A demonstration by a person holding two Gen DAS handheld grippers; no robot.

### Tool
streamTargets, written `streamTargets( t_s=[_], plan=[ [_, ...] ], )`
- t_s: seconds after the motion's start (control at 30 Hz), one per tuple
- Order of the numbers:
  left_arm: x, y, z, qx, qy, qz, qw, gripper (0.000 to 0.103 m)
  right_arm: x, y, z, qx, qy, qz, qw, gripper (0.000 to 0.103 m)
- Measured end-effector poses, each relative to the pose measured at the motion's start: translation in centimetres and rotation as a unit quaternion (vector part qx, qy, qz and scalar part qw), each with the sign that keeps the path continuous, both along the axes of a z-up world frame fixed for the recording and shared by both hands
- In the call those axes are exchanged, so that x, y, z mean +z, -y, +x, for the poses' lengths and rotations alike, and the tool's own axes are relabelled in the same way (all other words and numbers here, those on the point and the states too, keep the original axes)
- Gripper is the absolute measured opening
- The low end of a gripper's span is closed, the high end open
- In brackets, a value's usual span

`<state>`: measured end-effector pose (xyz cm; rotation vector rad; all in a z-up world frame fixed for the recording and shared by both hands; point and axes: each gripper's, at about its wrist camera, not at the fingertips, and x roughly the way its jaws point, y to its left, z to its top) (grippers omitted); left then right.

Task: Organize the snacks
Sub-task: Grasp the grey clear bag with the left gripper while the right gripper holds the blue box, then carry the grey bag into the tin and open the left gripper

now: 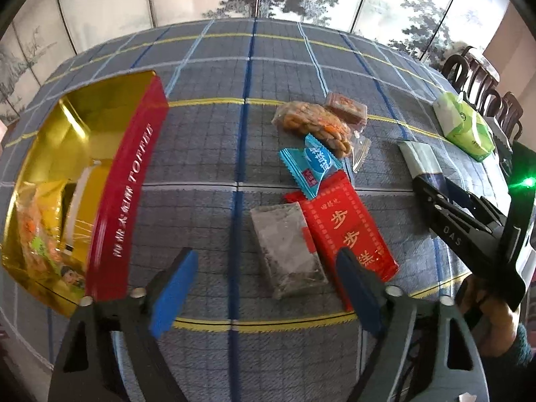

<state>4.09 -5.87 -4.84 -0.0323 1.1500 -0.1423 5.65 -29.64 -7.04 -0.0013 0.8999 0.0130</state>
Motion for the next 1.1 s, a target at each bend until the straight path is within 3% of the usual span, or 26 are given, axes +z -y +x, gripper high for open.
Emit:
streamTargets(
  t_s=[0.17,0.4,0.47,0.53,1.1],
  plan=[
    [-1.0,0.3,0.7,0.005,-0.021,-0.016,0.9996,0.056,0.0,-0.1,0.0,0.000,0.000,0.000,1.000,0.051],
    [-1.8,0.5,1.2,0.007,-0.030,-0.017,0.9994,0.051,0.0,0.1,-0.1,0.001,0.000,0.001,1.000,0.052],
    [-1.9,0.3,1.3,0.003,-0.033,-0.027,0.9991,0.037,0.0,0.1,-0.1,0.001,0.000,0.001,1.000,0.052],
    [-1.9,0.2,1.2,-0.001,-0.033,-0.021,0.9992,0.033,0.0,0.0,-0.1,0.000,0.000,0.001,1.000,0.052],
    [-0.3,-0.3,-0.7,-0.041,-0.002,-0.004,0.9991,0.031,-0.1,-0.1,0.1,0.000,0.000,-0.001,1.000,0.052]
  ],
)
